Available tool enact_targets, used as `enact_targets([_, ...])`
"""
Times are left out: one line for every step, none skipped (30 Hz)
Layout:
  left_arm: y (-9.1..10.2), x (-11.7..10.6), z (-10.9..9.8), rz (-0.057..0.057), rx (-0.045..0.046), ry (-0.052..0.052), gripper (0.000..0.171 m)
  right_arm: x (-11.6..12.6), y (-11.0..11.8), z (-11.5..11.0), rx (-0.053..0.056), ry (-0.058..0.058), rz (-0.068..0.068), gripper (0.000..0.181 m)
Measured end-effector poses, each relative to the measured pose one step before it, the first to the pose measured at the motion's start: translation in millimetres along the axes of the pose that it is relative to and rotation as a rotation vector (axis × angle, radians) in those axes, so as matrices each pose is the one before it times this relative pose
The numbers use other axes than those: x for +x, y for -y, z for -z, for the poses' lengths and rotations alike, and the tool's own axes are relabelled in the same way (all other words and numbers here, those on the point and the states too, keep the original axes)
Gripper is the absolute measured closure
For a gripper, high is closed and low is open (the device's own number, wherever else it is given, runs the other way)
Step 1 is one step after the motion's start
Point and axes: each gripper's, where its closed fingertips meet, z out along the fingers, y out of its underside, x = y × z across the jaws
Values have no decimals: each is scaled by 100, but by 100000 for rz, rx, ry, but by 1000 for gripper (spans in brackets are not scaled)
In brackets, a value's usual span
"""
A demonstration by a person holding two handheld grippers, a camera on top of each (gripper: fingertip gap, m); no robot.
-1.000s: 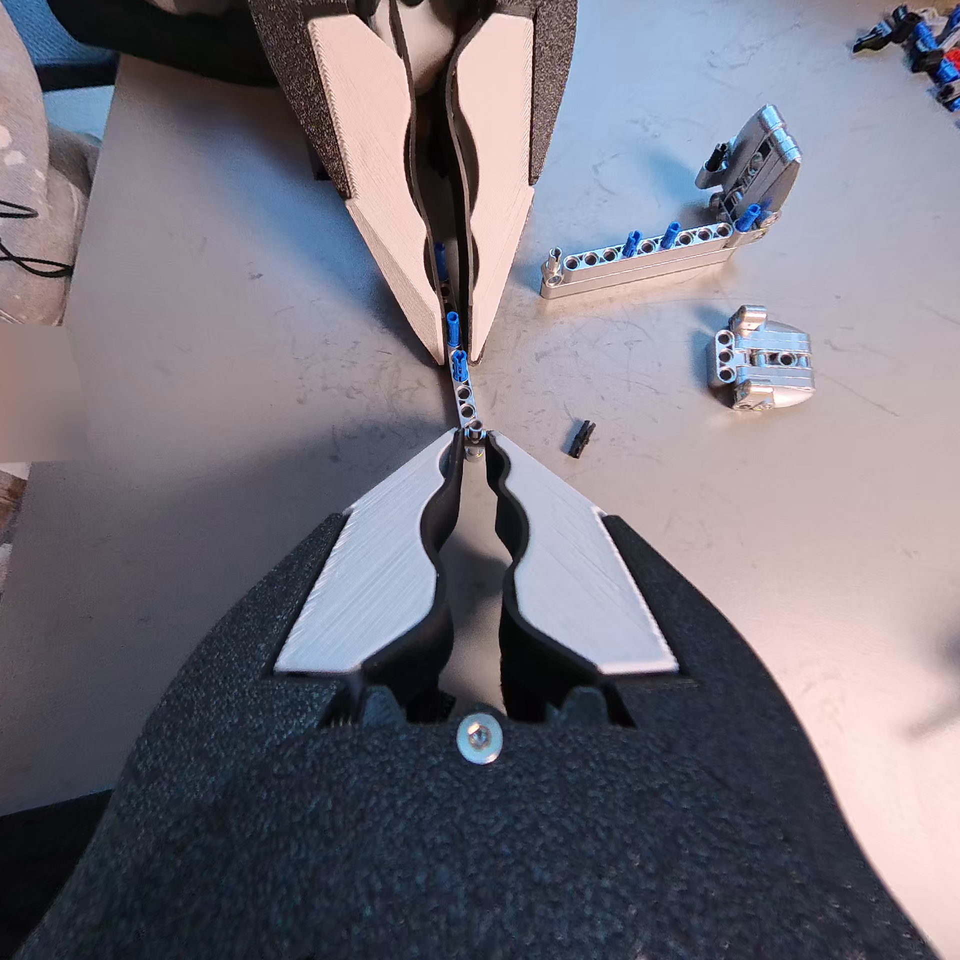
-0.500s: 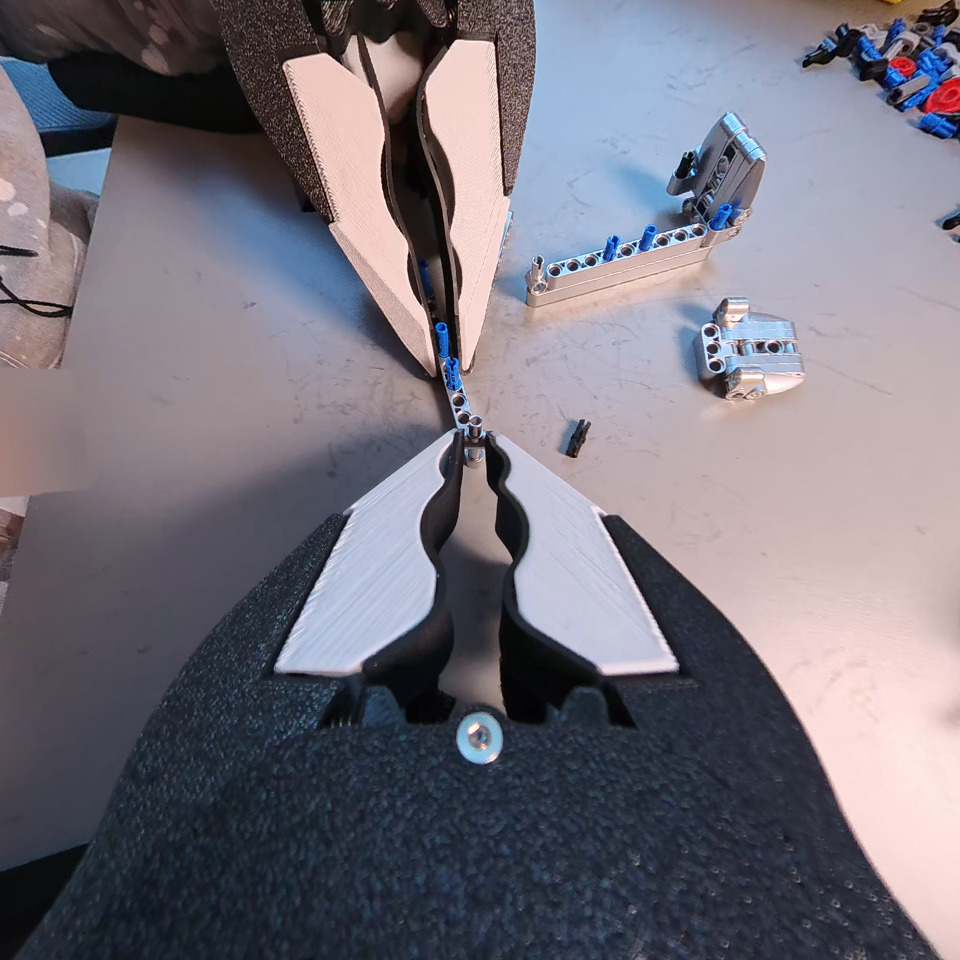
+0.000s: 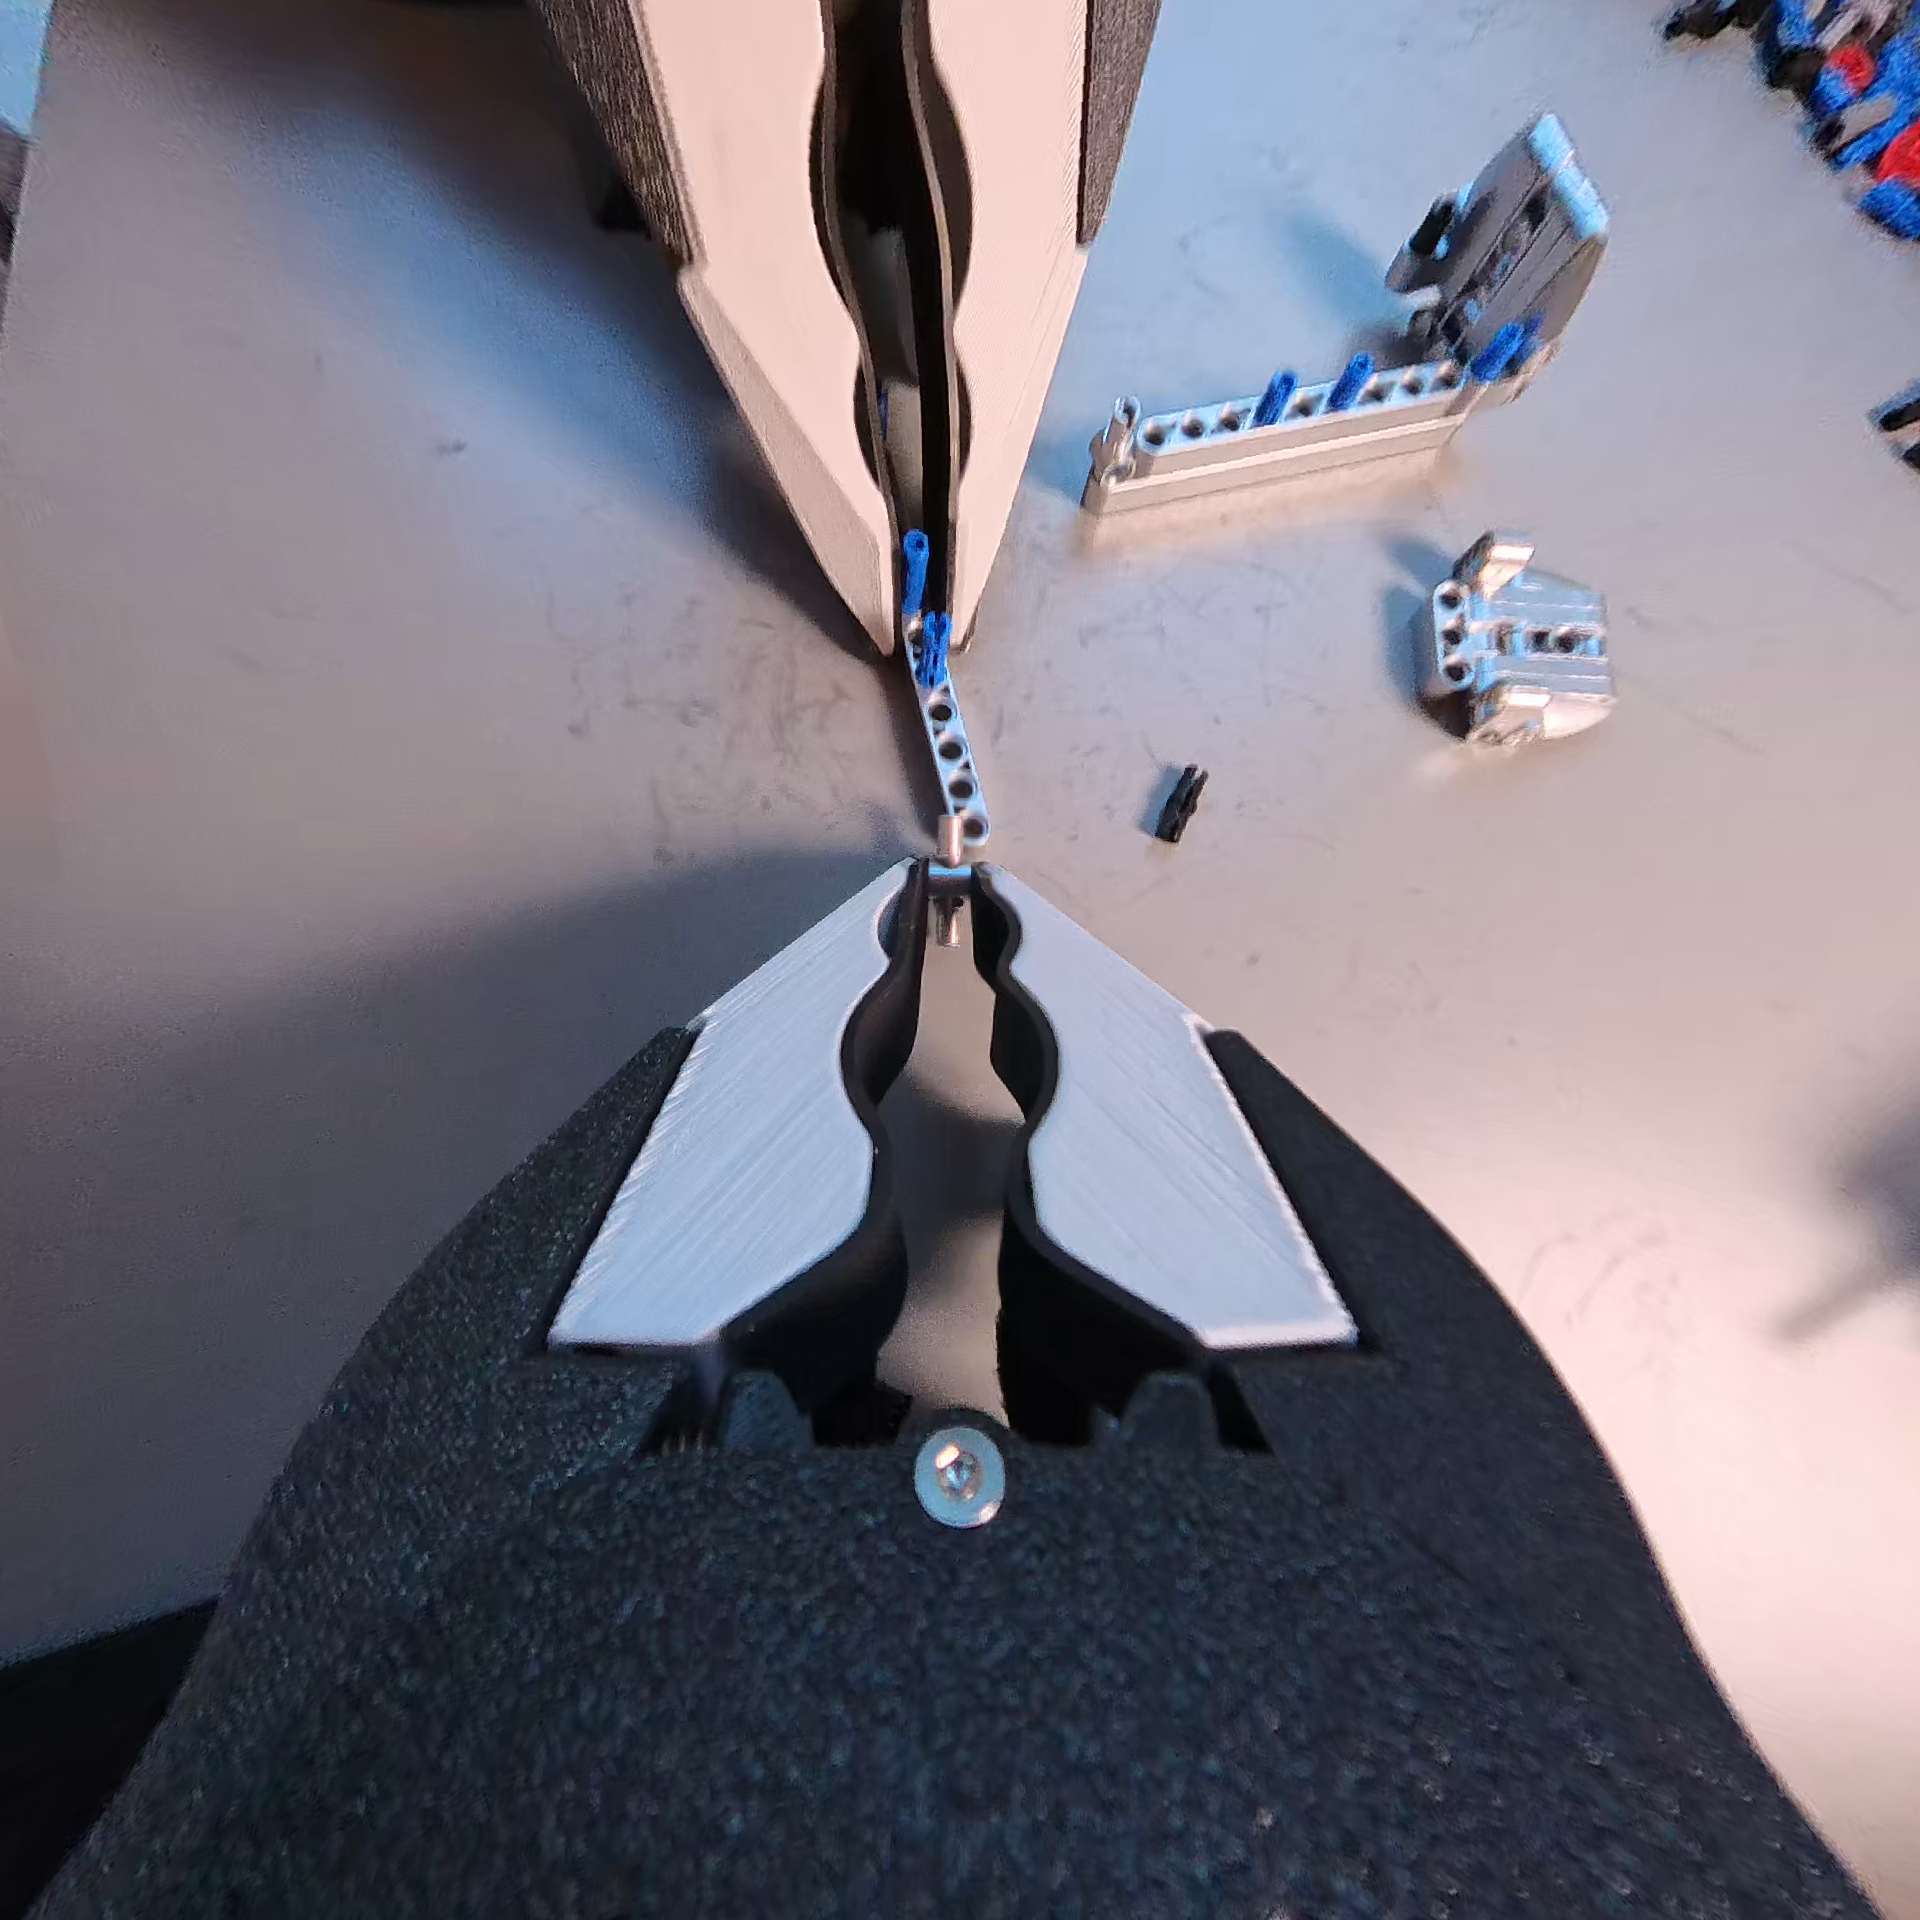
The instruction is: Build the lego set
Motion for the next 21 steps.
enact_targets([-5,4,4,-3,8,17,166,62,272,-27,-280,-1145,356,176])
enact_targets([1,-1,-9,87,43,-57,166,-34,-12,-100,-1929,-139,1344,176])
enact_targets([0,9,8,134,51,-105,166,49,22,-84,-783,-639,1611,176])
enact_targets([-6,6,-4,55,39,-78,167,47,18,-18,-101,235,-80,176])
enact_targets([1,1,-1,7,9,-2,167,73,-48,-1,-49,605,-1017,176])
enact_targets([-6,-4,1,-100,-29,80,167,109,-65,15,-45,-21,-183,176])
enact_targets([-5,-1,1,-91,-25,60,167,85,-74,35,-371,18,-58,176])
enact_targets([3,8,-5,-5,-9,-5,167,46,-39,22,-407,50,78,176])
enact_targets([1,-3,1,47,-5,-54,167,24,-19,2,-271,67,254,176])
enact_targets([-8,6,-6,22,-4,-43,167,-1,-7,7,-198,196,23,176])
enact_targets([-10,2,7,-35,-29,13,167,10,-4,5,-173,112,3,176])
enact_targets([1,-3,-4,-65,-22,45,167,27,-25,-6,-230,-5,37,176])
enact_targets([-2,12,-1,-10,2,7,167,0,-83,-31,-502,-33,213,175])
enact_targets([-2,1,5,50,11,-37,167,-4,17,8,163,-13,54,176])
enact_targets([5,-4,-1,56,23,-43,166,-1,18,-3,25,75,-146,176])
enact_targets([-1,0,1,-1,-8,-2,166,2,-1,2,-27,-101,140,176])
enact_targets([-4,5,0,-51,-14,38,167,3,0,-1,-30,-58,41,176])
enact_targets([3,3,-5,-24,-2,16,167,0,-10,5,-69,-15,-29,176])
enact_targets([-1,2,1,13,-10,-8,167,5,-13,8,-115,-127,136,176])
enact_targets([-2,0,1,-4,-14,1,167,5,-10,2,-148,-59,1,176])
enact_targets([0,3,-4,-32,-24,15,167,-10,-9,15,-145,8,-18,176])
